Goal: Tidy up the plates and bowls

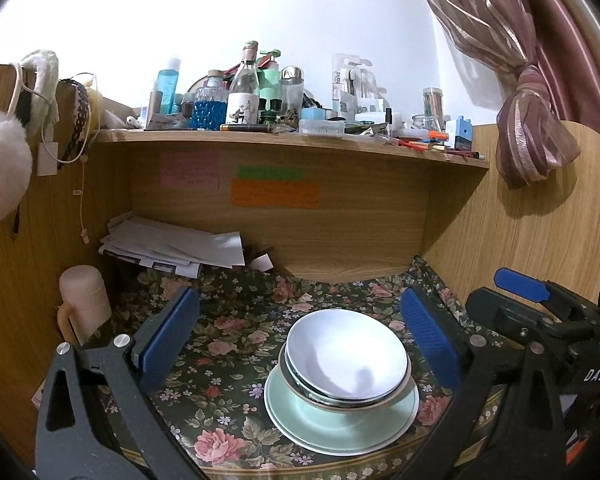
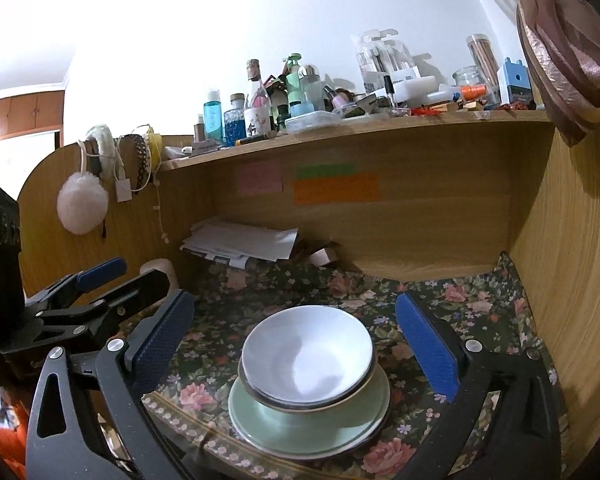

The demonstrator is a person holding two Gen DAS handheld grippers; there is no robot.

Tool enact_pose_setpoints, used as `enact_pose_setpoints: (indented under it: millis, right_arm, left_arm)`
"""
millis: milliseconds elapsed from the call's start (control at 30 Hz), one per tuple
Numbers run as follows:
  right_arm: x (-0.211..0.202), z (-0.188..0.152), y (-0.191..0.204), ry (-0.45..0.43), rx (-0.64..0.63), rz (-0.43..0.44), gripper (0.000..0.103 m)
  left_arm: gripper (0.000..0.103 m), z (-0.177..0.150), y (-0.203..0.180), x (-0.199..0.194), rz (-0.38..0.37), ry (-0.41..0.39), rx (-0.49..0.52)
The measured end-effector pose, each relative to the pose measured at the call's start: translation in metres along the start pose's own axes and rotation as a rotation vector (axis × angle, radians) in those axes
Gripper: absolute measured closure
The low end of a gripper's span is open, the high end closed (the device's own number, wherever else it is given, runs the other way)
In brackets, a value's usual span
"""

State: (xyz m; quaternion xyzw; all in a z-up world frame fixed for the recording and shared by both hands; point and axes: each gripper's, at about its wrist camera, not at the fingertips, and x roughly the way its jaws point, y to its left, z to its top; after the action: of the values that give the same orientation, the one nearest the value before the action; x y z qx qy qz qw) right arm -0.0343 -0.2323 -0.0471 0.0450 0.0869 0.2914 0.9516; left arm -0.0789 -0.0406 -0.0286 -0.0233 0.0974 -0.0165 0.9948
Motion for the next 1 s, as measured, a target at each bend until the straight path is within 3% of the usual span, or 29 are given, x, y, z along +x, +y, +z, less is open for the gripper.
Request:
enact_pose_setpoints:
  millis: [1000]
  right_arm:
    - [0.0035,-0.0001,0.0002,0.005,0.009,0.008,0.000]
  left_arm:
    - [0.000,-0.0040,0.0023,0.0013,-0.011,0.005,-0.002]
